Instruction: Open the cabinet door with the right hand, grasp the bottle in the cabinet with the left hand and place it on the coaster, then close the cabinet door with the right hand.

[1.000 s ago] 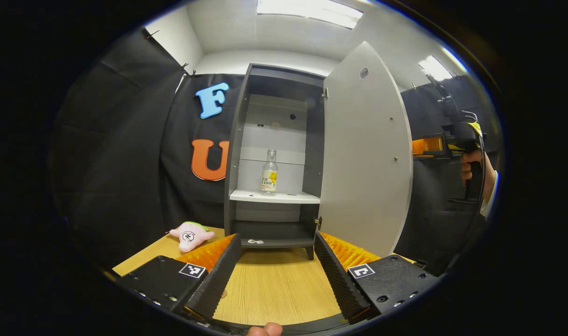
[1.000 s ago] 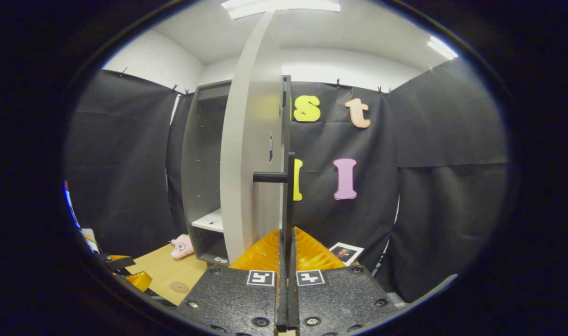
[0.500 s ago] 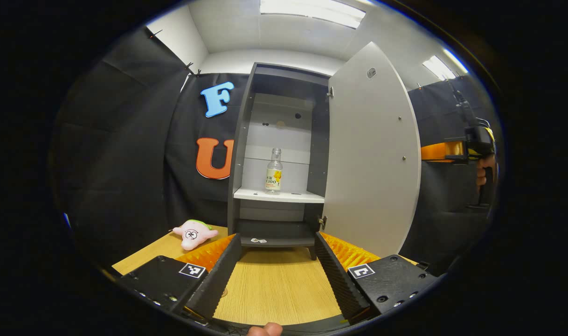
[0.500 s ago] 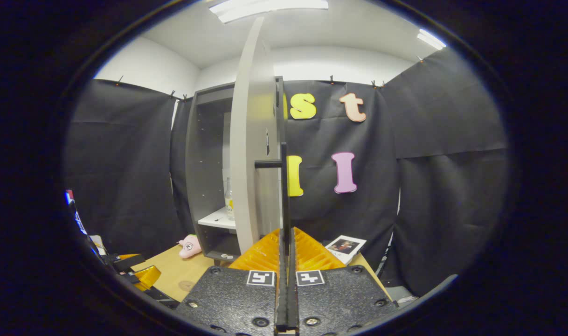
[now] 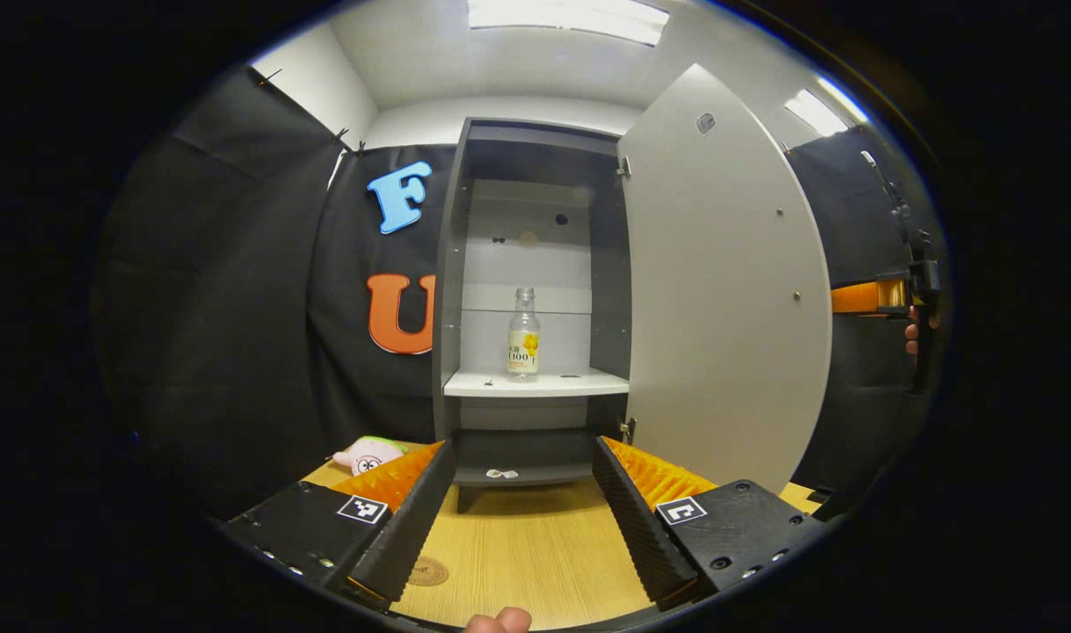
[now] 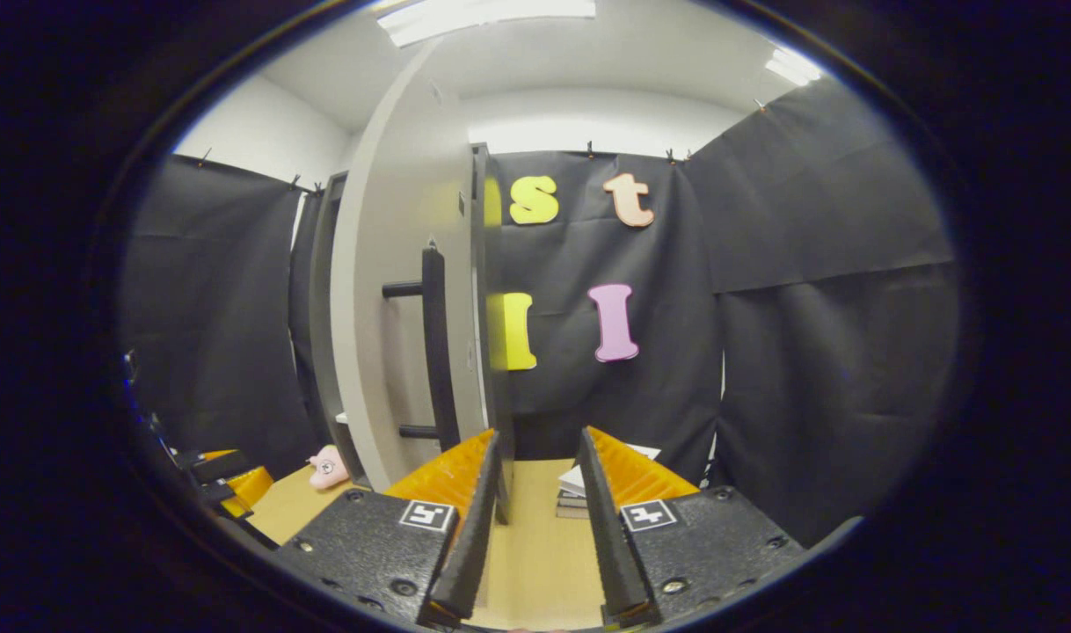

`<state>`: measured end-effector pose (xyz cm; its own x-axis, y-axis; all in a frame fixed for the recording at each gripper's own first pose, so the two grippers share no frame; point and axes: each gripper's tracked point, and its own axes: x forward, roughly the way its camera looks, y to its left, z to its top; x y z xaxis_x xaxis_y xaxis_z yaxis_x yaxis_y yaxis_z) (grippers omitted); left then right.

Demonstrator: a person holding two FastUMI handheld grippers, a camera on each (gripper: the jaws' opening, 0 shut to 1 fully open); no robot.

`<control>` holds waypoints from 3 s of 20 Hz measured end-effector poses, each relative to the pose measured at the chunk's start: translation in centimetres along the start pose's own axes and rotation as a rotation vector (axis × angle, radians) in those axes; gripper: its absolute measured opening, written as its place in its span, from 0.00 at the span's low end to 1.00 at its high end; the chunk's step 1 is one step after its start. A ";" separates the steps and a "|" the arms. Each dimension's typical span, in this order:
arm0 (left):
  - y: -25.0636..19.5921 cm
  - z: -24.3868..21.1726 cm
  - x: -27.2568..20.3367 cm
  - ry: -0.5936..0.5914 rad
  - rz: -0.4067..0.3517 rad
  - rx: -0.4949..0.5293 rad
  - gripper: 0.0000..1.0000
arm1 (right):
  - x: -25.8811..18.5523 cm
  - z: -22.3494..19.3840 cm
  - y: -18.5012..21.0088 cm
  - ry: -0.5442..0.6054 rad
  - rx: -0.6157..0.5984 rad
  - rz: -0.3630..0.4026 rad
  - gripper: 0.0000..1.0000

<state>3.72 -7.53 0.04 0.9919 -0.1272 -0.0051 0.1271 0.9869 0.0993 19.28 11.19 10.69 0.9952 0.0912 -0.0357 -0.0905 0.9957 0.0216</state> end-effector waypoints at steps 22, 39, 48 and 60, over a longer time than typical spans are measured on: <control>1.0 9.4 33.9 -0.064 0.033 0.020 0.95 | 3.0 -0.6 -0.9 0.032 0.024 -0.026 0.88; 3.0 7.2 40.5 0.023 0.051 0.026 0.78 | 3.7 -1.1 -1.4 0.041 0.051 -0.039 0.88; 0.9 10.0 36.4 -0.056 -0.064 0.030 0.45 | 3.7 -1.2 -1.5 0.041 0.041 -0.052 0.88; 7.9 4.6 19.5 -0.042 -0.024 -0.049 0.45 | 3.5 -1.6 -1.5 0.024 0.052 -0.056 0.88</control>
<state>24.04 -2.68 5.32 0.9875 -0.1535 0.0347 0.1517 0.9871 0.0512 22.88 10.07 8.91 0.9974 0.0361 -0.0627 -0.0316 0.9970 0.0709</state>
